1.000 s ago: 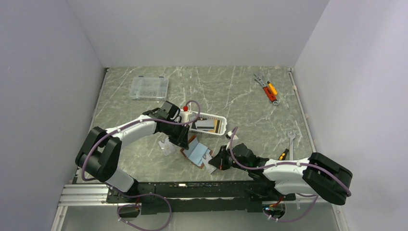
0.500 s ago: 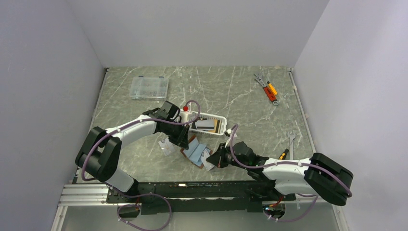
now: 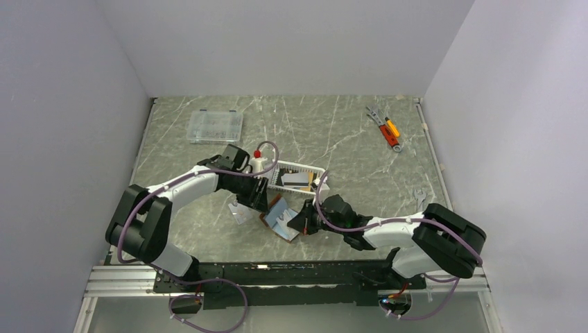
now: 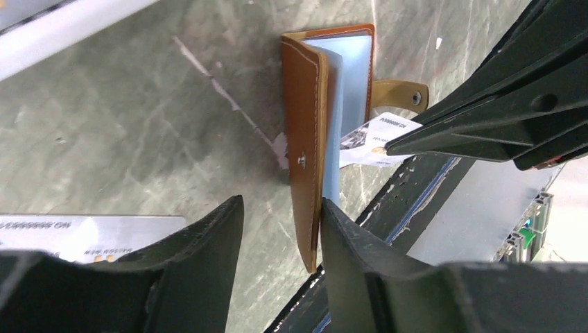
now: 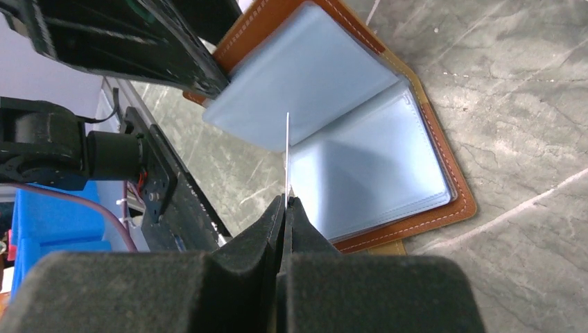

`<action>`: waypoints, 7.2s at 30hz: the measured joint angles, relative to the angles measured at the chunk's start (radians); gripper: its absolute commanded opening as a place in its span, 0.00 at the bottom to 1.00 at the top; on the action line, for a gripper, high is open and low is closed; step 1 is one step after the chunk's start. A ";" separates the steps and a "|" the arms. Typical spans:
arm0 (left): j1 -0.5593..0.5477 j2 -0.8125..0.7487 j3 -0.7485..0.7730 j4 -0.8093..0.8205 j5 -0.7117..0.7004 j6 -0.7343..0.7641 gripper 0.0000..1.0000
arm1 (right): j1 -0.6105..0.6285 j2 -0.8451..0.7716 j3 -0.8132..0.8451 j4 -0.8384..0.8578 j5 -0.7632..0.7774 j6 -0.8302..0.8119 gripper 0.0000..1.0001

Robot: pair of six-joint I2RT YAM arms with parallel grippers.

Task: Put the credit cards into the card holder
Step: Open the card holder at the center of the board, then insert the credit card into the card holder.

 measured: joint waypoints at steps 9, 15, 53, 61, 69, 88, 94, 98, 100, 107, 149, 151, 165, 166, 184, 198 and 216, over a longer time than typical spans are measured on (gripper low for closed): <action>0.064 -0.013 -0.007 0.000 0.051 0.000 0.55 | -0.011 0.071 0.031 0.018 -0.036 -0.004 0.00; 0.064 -0.013 -0.007 0.000 0.056 0.001 0.49 | -0.014 0.112 0.045 0.038 -0.053 -0.004 0.00; 0.028 -0.087 -0.177 0.116 0.184 -0.015 0.50 | -0.058 0.048 0.101 -0.241 -0.113 -0.111 0.00; 0.008 -0.165 -0.021 -0.075 0.153 0.212 0.49 | -0.058 0.044 0.129 -0.311 -0.116 -0.150 0.00; -0.139 -0.187 0.048 -0.153 0.046 0.520 0.46 | -0.058 0.038 0.155 -0.366 -0.113 -0.160 0.00; -0.407 -0.126 -0.166 0.016 -0.341 0.967 0.24 | -0.105 -0.020 0.138 -0.413 -0.112 -0.115 0.00; -0.477 -0.114 -0.167 0.023 -0.341 0.939 0.20 | -0.110 -0.069 0.110 -0.421 -0.069 -0.065 0.00; -0.513 -0.113 -0.178 0.031 -0.341 0.904 0.17 | -0.110 -0.092 0.081 -0.415 -0.045 -0.026 0.00; -0.521 -0.113 -0.182 0.038 -0.345 0.893 0.16 | -0.110 -0.100 0.064 -0.401 -0.035 -0.008 0.00; -0.526 -0.112 -0.182 0.047 -0.361 0.859 0.10 | -0.110 -0.117 0.016 -0.317 -0.015 0.050 0.00; -0.534 -0.097 -0.166 0.035 -0.366 0.788 0.00 | 0.007 0.110 0.000 0.023 0.208 0.139 0.00; -0.535 -0.097 -0.165 0.034 -0.366 0.788 0.00 | 0.008 0.115 0.000 0.034 0.209 0.139 0.00; -0.541 -0.083 -0.149 0.015 -0.367 0.784 0.00 | 0.066 0.081 -0.068 0.079 0.263 0.196 0.01; -0.541 -0.082 -0.148 0.014 -0.367 0.784 0.00 | 0.066 0.081 -0.068 0.077 0.264 0.197 0.09; -0.542 -0.076 -0.142 0.010 -0.367 0.781 0.00 | 0.057 -0.088 -0.014 -0.262 0.333 0.156 0.39; -0.544 -0.073 -0.140 0.006 -0.369 0.780 0.00 | 0.053 -0.010 0.037 -0.270 0.323 0.119 0.27; -0.550 -0.115 -0.135 -0.068 -0.375 0.783 0.00 | 0.053 -0.028 0.060 -0.321 0.320 0.097 0.39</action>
